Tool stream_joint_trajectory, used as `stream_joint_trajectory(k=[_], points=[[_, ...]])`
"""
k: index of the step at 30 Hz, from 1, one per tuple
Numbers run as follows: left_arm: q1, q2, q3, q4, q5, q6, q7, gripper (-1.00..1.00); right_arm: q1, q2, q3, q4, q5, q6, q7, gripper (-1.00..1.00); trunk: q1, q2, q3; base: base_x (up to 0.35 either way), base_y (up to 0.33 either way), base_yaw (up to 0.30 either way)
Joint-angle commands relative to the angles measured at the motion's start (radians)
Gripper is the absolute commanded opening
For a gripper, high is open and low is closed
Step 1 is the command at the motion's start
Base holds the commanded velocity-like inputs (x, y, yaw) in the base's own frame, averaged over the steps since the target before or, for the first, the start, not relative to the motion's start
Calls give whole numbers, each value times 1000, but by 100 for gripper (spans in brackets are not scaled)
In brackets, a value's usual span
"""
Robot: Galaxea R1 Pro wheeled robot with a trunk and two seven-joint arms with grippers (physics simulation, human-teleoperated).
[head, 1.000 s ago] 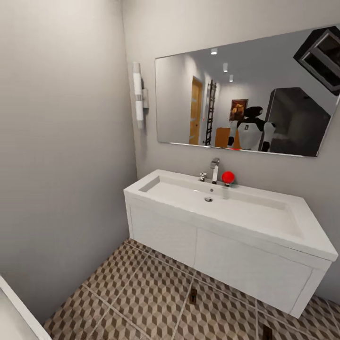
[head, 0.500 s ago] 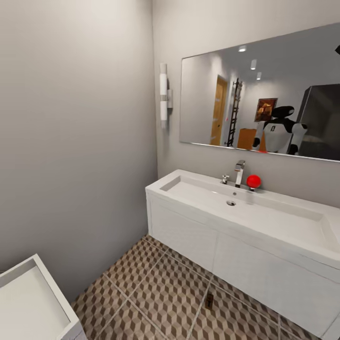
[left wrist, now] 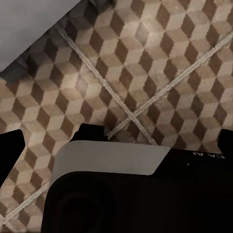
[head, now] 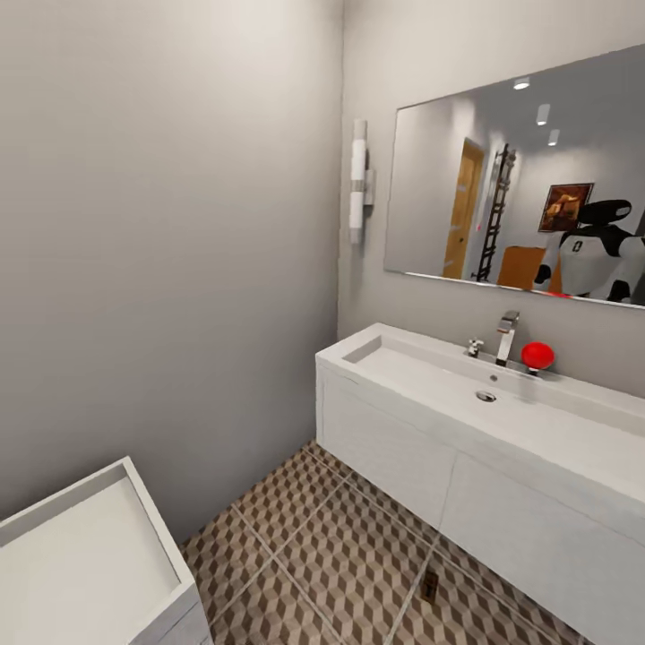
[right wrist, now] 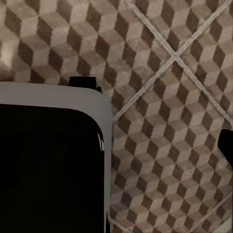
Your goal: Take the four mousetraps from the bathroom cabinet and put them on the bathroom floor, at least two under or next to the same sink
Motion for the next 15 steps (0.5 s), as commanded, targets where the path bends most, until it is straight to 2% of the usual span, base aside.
stream_joint_trajectory(k=[1,15], points=[[-1,0,-9,1,8,-3,3,100,-1,0,-5,3,10,-6,-4,100,0,-1,-1,0,0,292],[-1,6,-9,0,10,-2,3,100,-1,0,-5,3,10,-12,-4,100,0,-1,-1,0,0,291]])
